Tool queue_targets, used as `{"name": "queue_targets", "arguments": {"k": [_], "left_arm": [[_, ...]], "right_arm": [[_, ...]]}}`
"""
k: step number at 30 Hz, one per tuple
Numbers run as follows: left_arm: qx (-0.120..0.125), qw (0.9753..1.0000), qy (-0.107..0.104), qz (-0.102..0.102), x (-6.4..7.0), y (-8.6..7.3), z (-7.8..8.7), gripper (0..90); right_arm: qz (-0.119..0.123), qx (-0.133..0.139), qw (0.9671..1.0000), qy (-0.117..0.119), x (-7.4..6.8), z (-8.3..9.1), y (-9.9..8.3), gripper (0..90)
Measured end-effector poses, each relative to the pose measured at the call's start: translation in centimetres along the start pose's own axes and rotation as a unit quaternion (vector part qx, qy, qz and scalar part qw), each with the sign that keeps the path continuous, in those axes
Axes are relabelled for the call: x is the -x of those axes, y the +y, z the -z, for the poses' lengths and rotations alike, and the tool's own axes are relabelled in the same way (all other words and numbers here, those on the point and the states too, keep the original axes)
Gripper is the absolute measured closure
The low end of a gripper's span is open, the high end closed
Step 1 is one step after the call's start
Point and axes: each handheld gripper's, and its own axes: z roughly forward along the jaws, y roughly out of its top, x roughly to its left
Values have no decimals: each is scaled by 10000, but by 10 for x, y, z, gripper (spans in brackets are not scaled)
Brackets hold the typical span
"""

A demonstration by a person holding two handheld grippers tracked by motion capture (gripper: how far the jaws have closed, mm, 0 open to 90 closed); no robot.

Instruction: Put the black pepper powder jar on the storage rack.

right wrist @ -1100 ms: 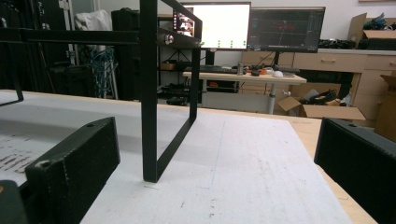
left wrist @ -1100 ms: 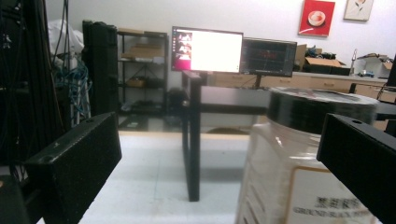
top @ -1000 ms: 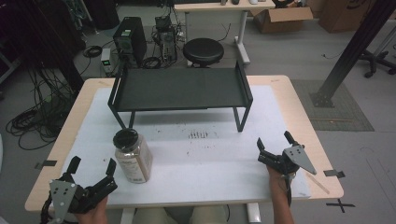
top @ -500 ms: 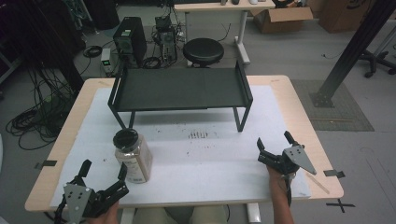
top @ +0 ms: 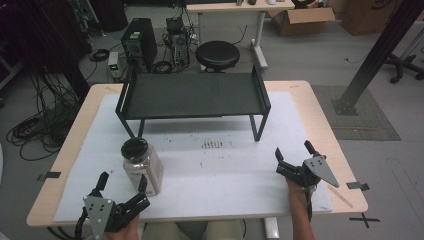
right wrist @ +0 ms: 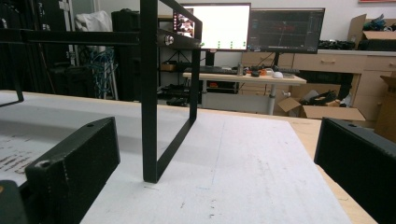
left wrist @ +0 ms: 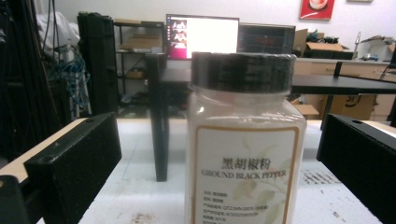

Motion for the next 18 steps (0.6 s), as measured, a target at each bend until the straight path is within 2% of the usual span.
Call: {"name": "queue_targets", "arguments": {"k": [8,18], "left_arm": [[-73,9999,77,-68,11,-6,-3,2],[-173,9997,127,-121,17,-12,-7,2]], "right_arm": [[0,13,10000,-1,0,0,0,0],[2,15,10000,0,0,0,0,0]]}}
